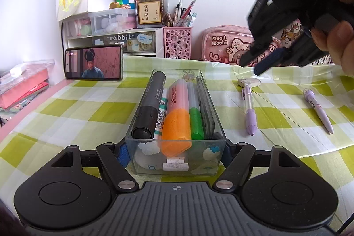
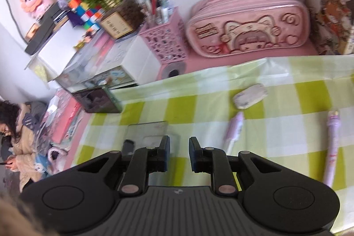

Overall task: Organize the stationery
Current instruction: 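Lower the black marker into the clear box and open the right gripper, then grasp the lavender pen with the clear dome top using the right gripper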

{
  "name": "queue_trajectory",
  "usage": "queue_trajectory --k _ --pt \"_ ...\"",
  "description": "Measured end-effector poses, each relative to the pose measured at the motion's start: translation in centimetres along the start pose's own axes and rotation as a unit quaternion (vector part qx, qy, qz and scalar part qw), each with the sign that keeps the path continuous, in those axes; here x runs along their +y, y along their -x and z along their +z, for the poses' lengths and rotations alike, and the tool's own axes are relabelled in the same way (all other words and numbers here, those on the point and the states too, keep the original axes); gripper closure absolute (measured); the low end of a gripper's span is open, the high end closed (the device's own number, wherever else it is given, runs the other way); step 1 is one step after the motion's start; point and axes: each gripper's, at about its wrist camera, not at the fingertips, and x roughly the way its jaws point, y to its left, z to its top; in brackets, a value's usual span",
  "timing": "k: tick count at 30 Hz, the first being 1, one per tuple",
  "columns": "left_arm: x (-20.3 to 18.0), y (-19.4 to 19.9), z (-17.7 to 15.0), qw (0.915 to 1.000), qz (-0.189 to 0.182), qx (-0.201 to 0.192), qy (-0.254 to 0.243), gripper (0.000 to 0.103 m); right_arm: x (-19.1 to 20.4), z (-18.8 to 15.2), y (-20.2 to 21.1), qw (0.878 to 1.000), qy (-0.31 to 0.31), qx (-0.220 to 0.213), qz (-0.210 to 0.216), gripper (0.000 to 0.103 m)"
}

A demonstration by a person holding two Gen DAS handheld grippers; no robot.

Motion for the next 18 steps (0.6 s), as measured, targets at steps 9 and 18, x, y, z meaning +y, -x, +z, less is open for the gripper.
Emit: queue_trajectory --k 9,18 --pt "-0.1 0.0 -0.1 1.0 0.001 0.001 0.001 0.03 -6.8 -0.8 -0.1 0.996 -0.02 0.007 -0.085 0.067" --pt "-0.1 0.0 0.0 1.0 0.001 0.001 0.001 0.03 -9.6 0.2 2.4 0.988 -0.019 -0.034 -0.148 0.063"
